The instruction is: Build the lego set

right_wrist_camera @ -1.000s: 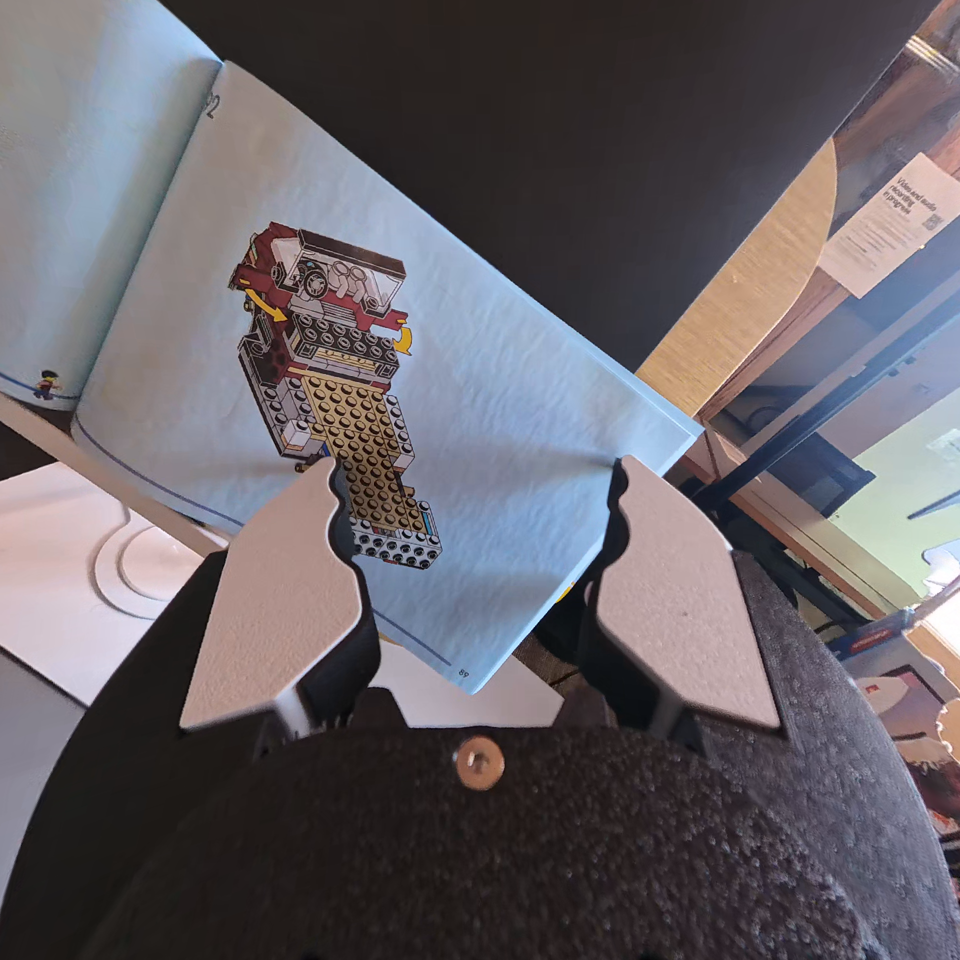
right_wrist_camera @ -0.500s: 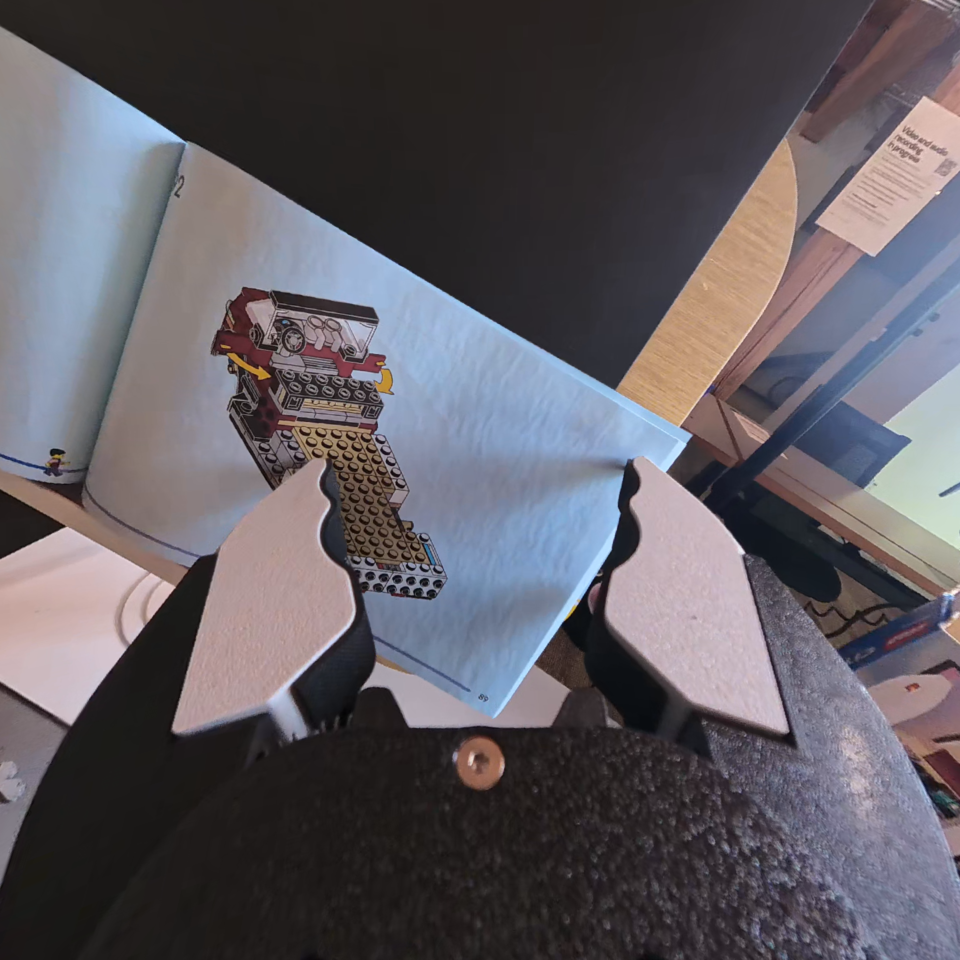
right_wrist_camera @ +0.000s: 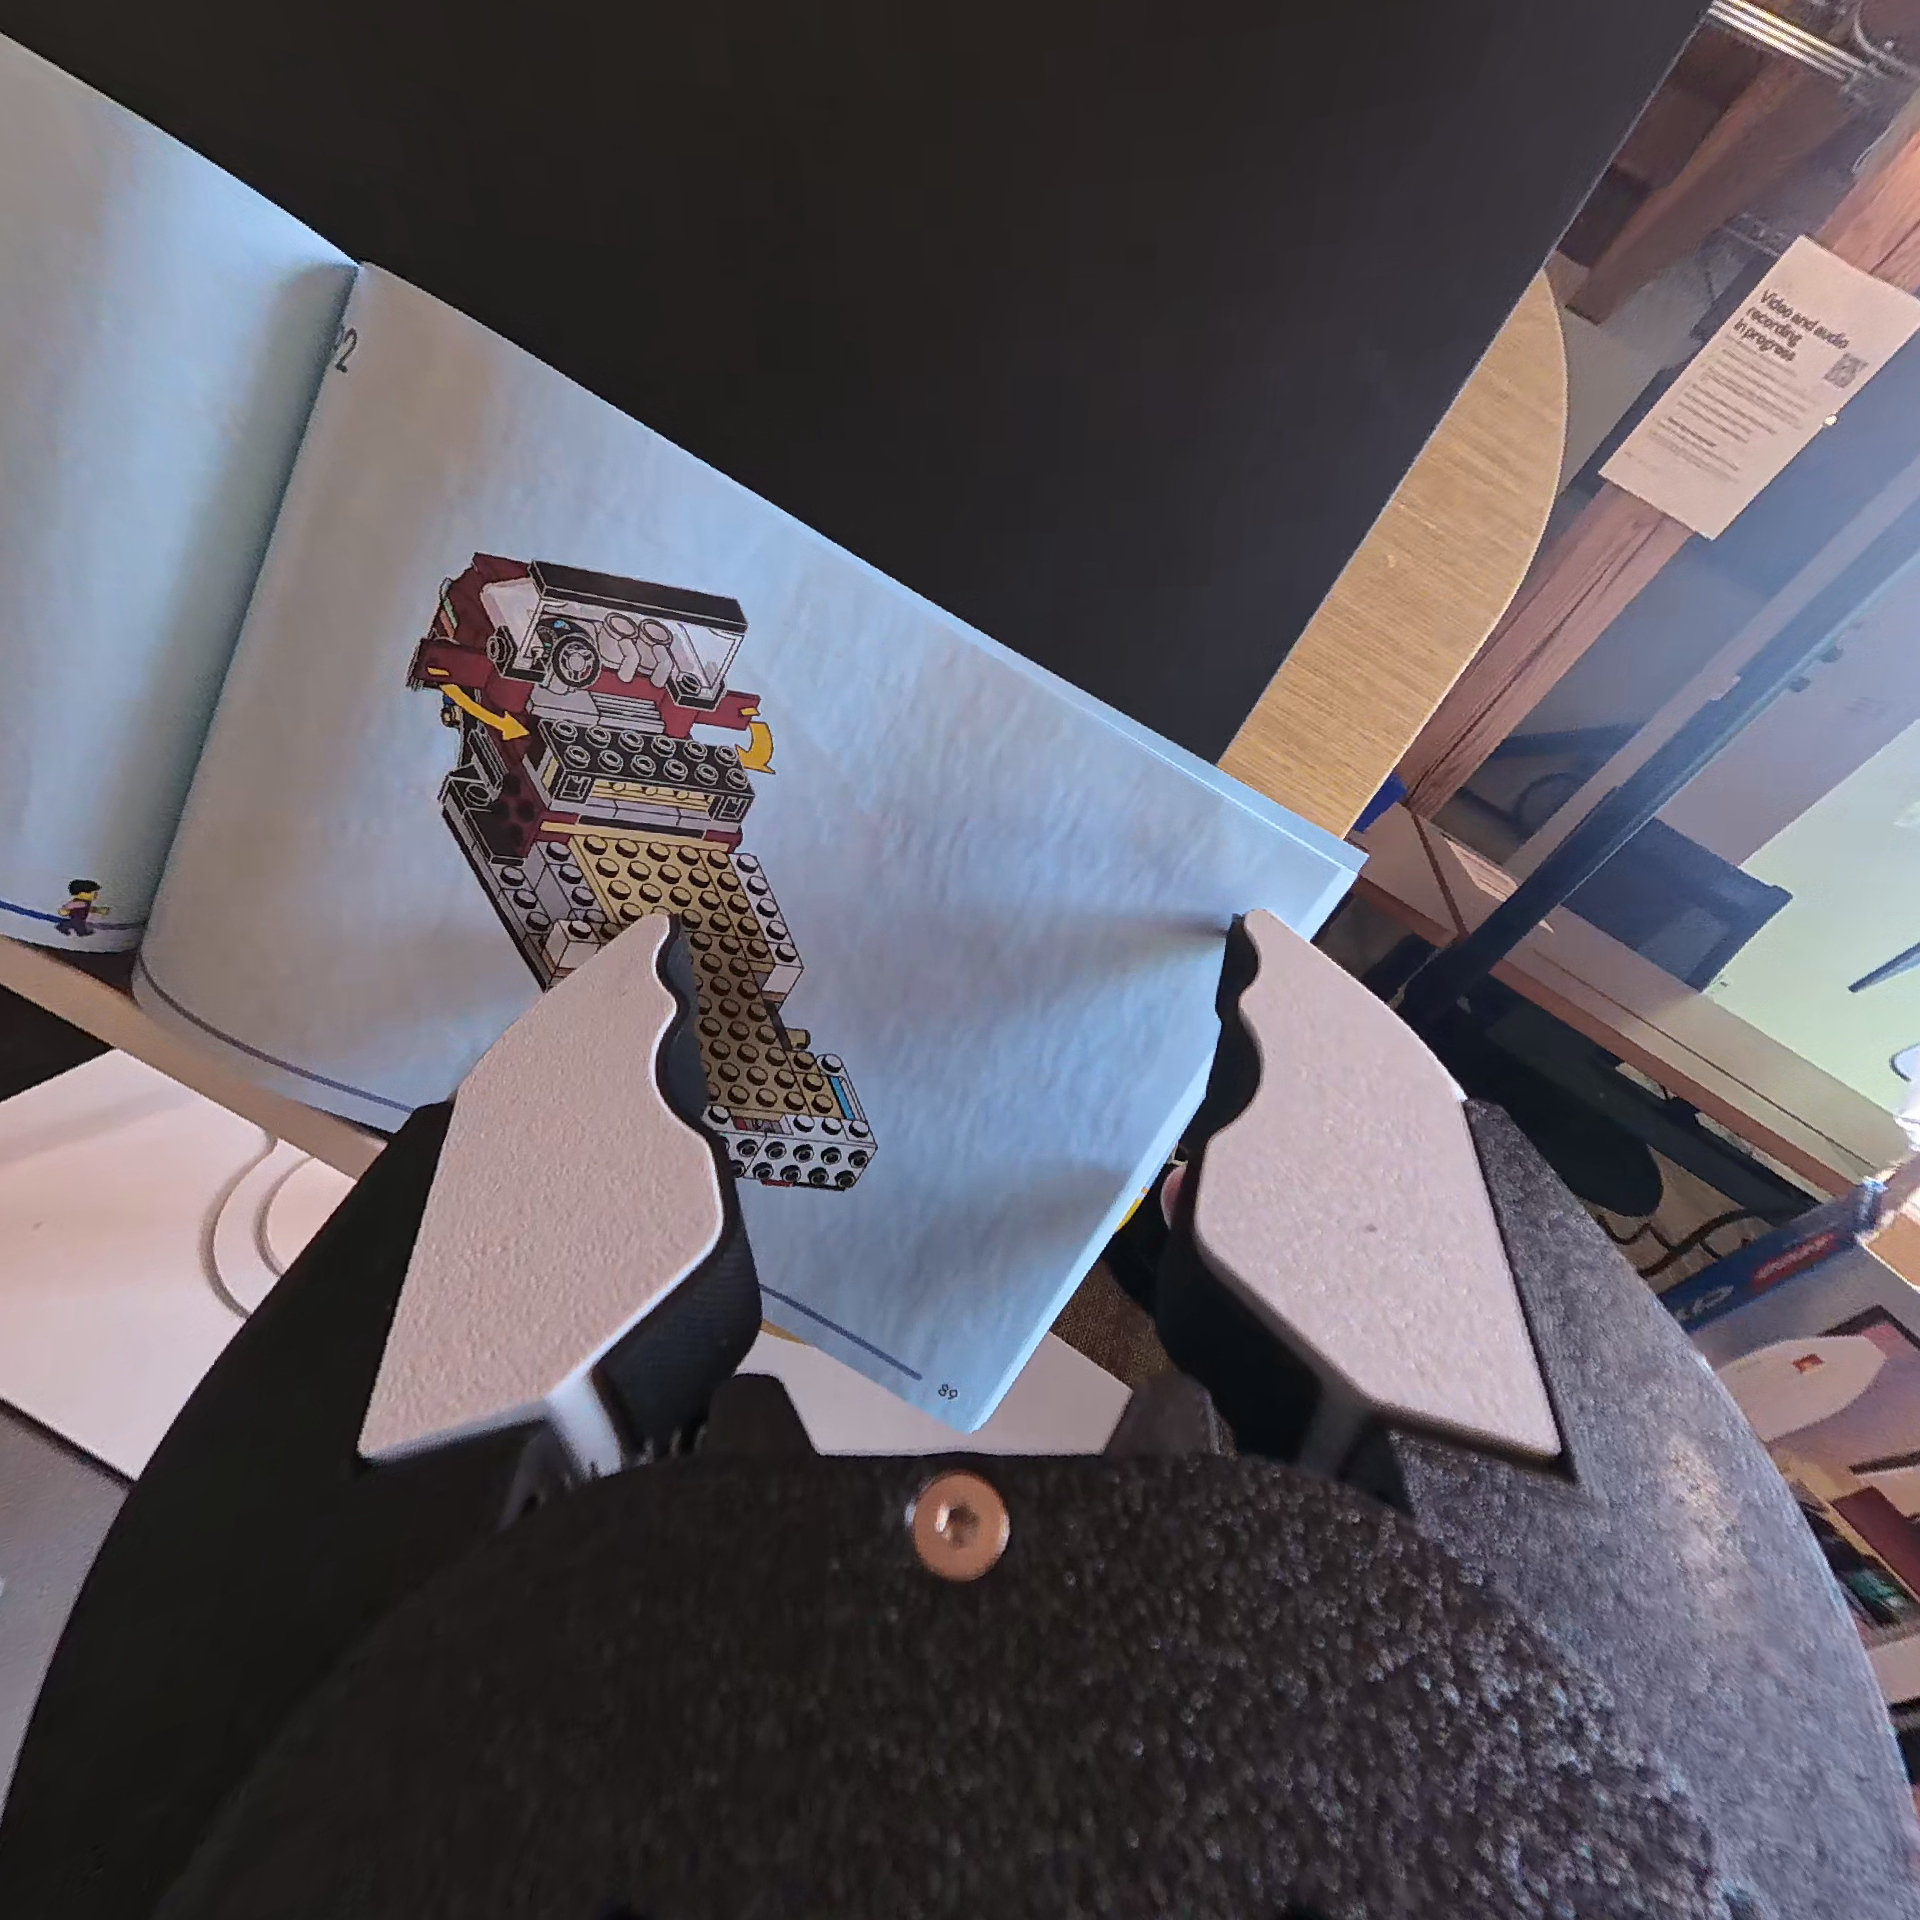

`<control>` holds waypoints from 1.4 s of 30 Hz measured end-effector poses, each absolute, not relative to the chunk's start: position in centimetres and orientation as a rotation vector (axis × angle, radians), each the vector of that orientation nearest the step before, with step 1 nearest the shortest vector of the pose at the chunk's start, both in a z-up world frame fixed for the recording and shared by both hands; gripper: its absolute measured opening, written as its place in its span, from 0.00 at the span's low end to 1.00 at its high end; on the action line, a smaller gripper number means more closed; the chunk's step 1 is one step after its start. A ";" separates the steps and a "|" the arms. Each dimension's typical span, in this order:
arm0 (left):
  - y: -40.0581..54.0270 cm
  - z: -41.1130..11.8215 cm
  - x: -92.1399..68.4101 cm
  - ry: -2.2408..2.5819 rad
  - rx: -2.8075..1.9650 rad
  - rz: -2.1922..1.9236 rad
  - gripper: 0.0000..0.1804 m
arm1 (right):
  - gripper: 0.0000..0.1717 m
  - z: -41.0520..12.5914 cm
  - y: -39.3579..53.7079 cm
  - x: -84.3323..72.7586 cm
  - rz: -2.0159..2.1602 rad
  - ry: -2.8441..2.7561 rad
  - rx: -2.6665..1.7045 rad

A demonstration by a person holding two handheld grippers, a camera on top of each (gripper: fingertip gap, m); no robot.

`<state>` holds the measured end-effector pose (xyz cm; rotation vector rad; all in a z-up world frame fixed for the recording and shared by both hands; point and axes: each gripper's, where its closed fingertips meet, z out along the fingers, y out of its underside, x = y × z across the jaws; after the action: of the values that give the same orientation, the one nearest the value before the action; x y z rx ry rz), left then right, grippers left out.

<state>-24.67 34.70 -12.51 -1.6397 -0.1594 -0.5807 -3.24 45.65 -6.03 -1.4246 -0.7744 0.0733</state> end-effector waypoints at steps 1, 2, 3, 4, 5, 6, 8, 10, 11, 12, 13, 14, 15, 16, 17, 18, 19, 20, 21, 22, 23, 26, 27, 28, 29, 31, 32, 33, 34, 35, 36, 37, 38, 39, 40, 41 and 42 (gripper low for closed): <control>35.4 -12.9 -25.3 -0.212 -1.659 -0.586 0.13 | 0.56 -6.0 45.7 -3.2 0.071 -0.773 -1.427; 35.8 -13.1 -25.5 -0.237 -1.667 -0.616 0.06 | 0.56 -6.0 45.7 -3.2 0.070 -0.772 -1.430; 35.9 -13.1 -25.5 -0.266 -1.652 -0.688 0.04 | 0.55 -6.0 45.7 -3.2 0.068 -0.771 -1.433; 35.9 -13.2 -25.5 -0.317 -1.633 -0.768 0.03 | 0.55 -6.0 45.7 -3.1 0.066 -0.772 -1.435; 35.8 -13.4 -25.5 -0.367 -1.612 -0.831 0.03 | 0.54 -6.0 45.8 -3.1 0.065 -0.772 -1.433; 35.7 -13.8 -25.6 -0.410 -1.598 -0.863 0.03 | 0.54 -6.0 45.8 -3.0 0.062 -0.774 -1.430; 35.4 -14.9 -25.5 -0.481 -1.595 -0.923 0.05 | 0.53 -6.0 45.8 -3.0 0.056 -0.780 -1.426; 34.9 -15.4 -25.4 -0.521 -1.588 -0.985 0.09 | 0.54 -6.0 45.7 -3.0 0.064 -0.781 -1.431; 34.5 -15.3 -25.5 -0.508 -1.592 -0.953 0.10 | 0.54 -6.0 45.8 -3.0 0.067 -0.781 -1.435; 34.0 -14.9 -25.7 -0.478 -1.590 -0.867 0.11 | 0.54 -6.0 45.8 -3.0 0.068 -0.779 -1.436; 33.5 -14.3 -26.1 -0.452 -1.579 -0.776 0.13 | 0.54 -6.0 45.9 -3.0 0.067 -0.776 -1.433; 33.1 -13.5 -26.3 -0.434 -1.561 -0.709 0.13 | 0.53 -6.0 45.9 -3.0 0.062 -0.772 -1.427; 32.9 -12.5 -26.4 -0.418 -1.545 -0.673 0.14 | 0.51 -6.0 45.9 -3.0 0.057 -0.768 -1.419; 32.8 -11.6 -26.4 -0.399 -1.533 -0.648 0.14 | 0.48 -5.9 45.9 -3.1 0.056 -0.762 -1.412; 32.7 -10.8 -26.3 -0.360 -1.525 -0.613 0.14 | 0.46 -6.0 45.8 -3.2 0.060 -0.758 -1.409; 32.8 -10.0 -25.9 -0.310 -1.522 -0.575 0.14 | 0.43 -6.0 45.7 -3.4 0.062 -0.758 -1.406; 32.9 -9.3 -25.0 -0.245 -1.519 -0.556 0.14 | 0.41 -6.1 45.7 -3.5 0.062 -0.760 -1.403; 33.1 -9.2 -23.9 -0.182 -1.543 -0.544 0.14 | 0.38 -6.2 45.6 -3.7 0.067 -0.768 -1.401; 33.3 -9.2 -22.9 -0.124 -1.571 -0.522 0.15 | 0.33 -6.2 45.4 -3.7 0.076 -0.775 -1.400; 33.5 -8.9 -21.7 -0.056 -1.576 -0.507 0.15 | 0.32 -6.2 45.4 -3.7 0.078 -0.778 -1.399; 33.7 -8.8 -20.6 0.014 -1.586 -0.490 0.14 | 0.33 -6.1 45.4 -3.6 0.075 -0.777 -1.397; 34.7 -9.2 -17.3 0.215 -1.642 -0.380 0.13 | 0.49 -5.7 46.0 -3.0 0.073 -0.758 -1.410; 35.0 -9.1 -16.4 0.273 -1.640 -0.338 0.10 | 0.51 -5.7 46.1 -2.9 0.084 -0.763 -1.417; 35.5 -9.0 -15.6 0.327 -1.644 -0.285 0.08 | 0.53 -5.5 46.2 -2.9 0.087 -0.769 -1.416; 36.1 -9.1 -15.3 0.364 -1.658 -0.215 0.06 | 0.54 -5.4 46.3 -2.9 0.080 -0.776 -1.415; 37.5 -9.8 -15.2 0.394 -1.723 -0.110 0.03 | 0.56 -5.2 46.3 -2.9 0.076 -0.790 -1.414; 38.1 -10.2 -15.3 0.396 -1.760 -0.086 0.01 | 0.56 -5.2 46.4 -2.9 0.077 -0.794 -1.419; 38.6 -10.4 -15.5 0.386 -1.780 -0.078 0.00 | 0.57 -5.1 46.5 -2.9 0.078 -0.796 -1.425; 39.0 -10.5 -15.7 0.376 -1.797 -0.073 0.00 | 0.57 -5.0 46.5 -2.8 0.081 -0.798 -1.429; 39.2 -10.6 -15.8 0.372 -1.809 -0.075 0.00 | 0.58 -5.0 46.6 -2.8 0.086 -0.800 -1.431; 39.4 -10.7 -15.9 0.368 -1.817 -0.081 0.00 | 0.58 -5.0 46.6 -2.9 0.090 -0.803 -1.430; 39.5 -10.7 -15.9 0.366 -1.821 -0.085 0.00 | 0.58 -5.0 46.6 -2.9 0.086 -0.808 -1.427; 39.6 -10.7 -16.0 0.365 -1.823 -0.088 0.00 | 0.58 -5.1 46.6 -2.9 0.080 -0.810 -1.424; 39.6 -10.7 -16.0 0.367 -1.824 -0.089 0.00 | 0.58 -5.1 46.7 -2.9 0.079 -0.809 -1.423; 39.7 -10.7 -16.0 0.371 -1.826 -0.087 0.00 | 0.58 -5.1 46.7 -2.9 0.080 -0.807 -1.422; 39.7 -10.7 -16.0 0.378 -1.827 -0.083 0.00 | 0.58 -5.1 46.7 -2.9 0.081 -0.802 -1.420; 39.7 -10.8 -16.0 0.385 -1.828 -0.082 0.00 | 0.55 -5.0 46.8 -2.8 0.080 -0.790 -1.415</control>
<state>-15.98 39.75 -10.77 -1.8279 0.3851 -0.0820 -2.77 46.77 -4.99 -1.4155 -0.7900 0.0795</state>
